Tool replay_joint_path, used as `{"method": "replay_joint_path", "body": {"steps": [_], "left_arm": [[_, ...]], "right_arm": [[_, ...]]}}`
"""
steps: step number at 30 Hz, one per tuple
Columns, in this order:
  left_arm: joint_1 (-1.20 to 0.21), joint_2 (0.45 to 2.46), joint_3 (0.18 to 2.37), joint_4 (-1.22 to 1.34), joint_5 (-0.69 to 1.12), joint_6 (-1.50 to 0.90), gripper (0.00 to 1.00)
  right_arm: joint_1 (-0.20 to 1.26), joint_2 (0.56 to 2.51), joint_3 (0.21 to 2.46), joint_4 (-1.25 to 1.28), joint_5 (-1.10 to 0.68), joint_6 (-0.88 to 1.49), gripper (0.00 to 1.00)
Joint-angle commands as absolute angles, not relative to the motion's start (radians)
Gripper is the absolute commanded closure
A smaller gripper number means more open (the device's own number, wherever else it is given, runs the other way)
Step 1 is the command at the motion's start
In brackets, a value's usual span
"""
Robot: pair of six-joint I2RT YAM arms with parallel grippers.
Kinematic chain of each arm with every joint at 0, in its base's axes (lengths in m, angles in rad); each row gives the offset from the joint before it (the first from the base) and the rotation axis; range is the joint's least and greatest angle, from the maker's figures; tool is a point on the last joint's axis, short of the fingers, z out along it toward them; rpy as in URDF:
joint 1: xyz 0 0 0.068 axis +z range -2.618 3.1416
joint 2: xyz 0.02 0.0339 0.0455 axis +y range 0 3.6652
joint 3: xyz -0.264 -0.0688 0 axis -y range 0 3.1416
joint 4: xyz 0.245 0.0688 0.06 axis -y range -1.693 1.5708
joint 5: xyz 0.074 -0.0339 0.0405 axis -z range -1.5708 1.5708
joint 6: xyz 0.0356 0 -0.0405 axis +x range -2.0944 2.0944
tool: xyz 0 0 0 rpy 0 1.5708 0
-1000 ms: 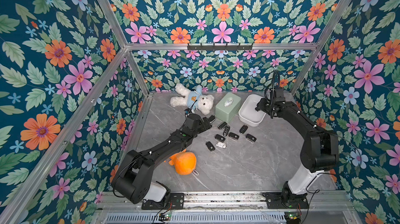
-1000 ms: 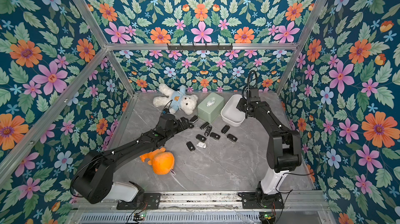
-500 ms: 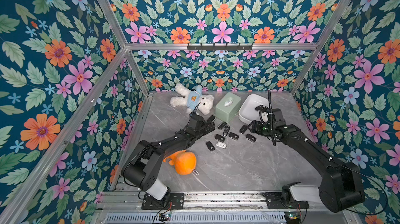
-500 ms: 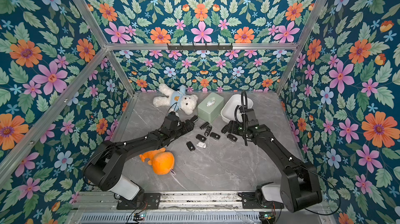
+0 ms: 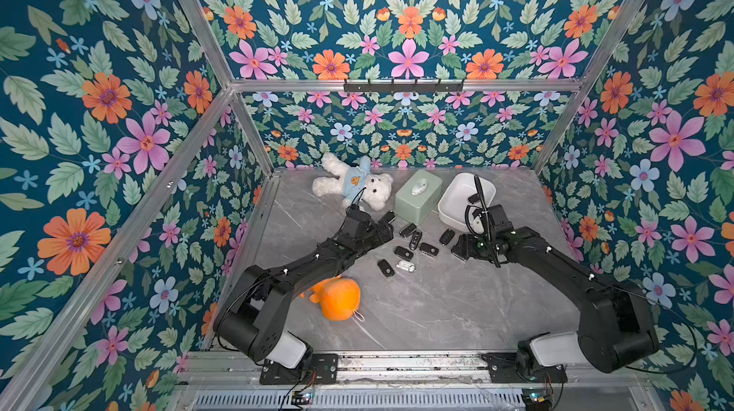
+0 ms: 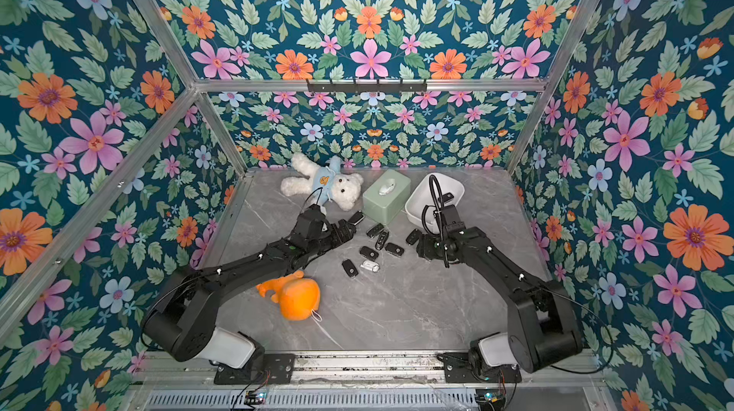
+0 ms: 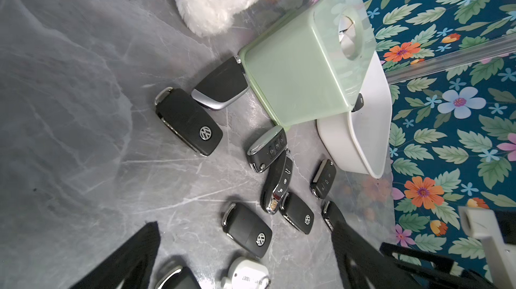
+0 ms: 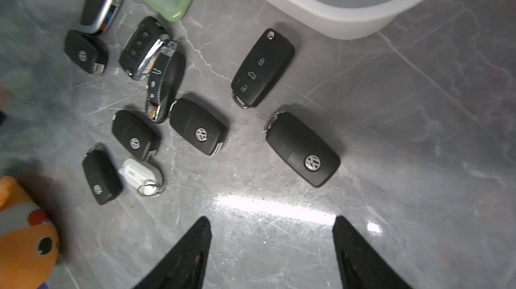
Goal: Place the car key into the storage box
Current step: Pick up the car key from the center of the board.
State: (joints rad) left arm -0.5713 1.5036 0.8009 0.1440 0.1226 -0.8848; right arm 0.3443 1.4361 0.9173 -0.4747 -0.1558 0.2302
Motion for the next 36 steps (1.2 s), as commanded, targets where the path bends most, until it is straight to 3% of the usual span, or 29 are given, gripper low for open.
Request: {"method": "replay_joint_path", "body": {"steps": [1, 25, 36], "left_arm": [[-0.571, 1.491, 0.796, 0.132, 0.118, -0.874, 0.00], [-0.571, 1.433, 0.748, 0.112, 0.052, -0.888, 0.00], [-0.571, 1.425, 0.734, 0.121, 0.046, -0.902, 0.00]], "right_arm": [[0.345, 1.485, 0.954, -0.514, -0.081, 0.161, 0.29], [0.358, 1.758, 1.057, -0.477, -0.023, -0.013, 0.30], [0.399, 1.804, 1.060, -0.475, 0.038, -0.014, 0.36]]}}
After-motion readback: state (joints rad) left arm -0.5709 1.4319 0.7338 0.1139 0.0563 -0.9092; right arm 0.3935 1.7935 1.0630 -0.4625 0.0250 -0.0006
